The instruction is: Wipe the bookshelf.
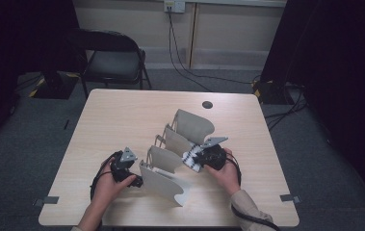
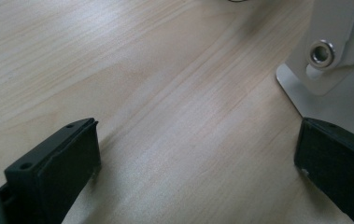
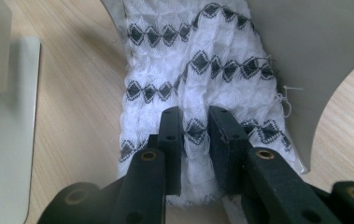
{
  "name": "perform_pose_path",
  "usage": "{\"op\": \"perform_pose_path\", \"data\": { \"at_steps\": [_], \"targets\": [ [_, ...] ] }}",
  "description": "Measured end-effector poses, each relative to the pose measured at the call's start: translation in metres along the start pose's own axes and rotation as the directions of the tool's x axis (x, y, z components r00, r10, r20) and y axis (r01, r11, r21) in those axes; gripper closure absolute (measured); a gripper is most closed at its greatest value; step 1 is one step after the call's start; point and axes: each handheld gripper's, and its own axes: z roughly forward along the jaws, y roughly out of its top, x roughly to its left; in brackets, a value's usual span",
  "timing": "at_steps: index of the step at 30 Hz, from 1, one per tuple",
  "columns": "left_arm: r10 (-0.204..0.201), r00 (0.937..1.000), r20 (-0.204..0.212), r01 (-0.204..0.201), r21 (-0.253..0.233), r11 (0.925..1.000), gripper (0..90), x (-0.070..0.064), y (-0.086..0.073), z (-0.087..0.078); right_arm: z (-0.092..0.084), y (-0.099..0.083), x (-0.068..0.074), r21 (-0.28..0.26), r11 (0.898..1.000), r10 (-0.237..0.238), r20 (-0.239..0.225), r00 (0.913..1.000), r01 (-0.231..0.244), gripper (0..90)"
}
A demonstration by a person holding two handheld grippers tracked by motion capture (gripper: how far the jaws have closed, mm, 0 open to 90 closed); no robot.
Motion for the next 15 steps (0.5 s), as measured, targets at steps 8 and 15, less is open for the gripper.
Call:
{"op": "perform_pose_path", "data": {
  "at_steps": [8,15],
  "targets": [
    [-0.001,1.0,0.0,0.001,0.0,1.0,0.0,0.0,0.0,0.0,0.0,0.0,0.001,0.0,1.0,-0.016,0.005,0.9999,0.016,75.6],
    [-0.001,1.0,0.0,0.001,0.0,1.0,0.0,0.0,0.0,0.0,-0.01,-0.009,-0.005,0.003,1.0,-0.007,0.014,0.9999,0.007,74.0]
  ]
}}
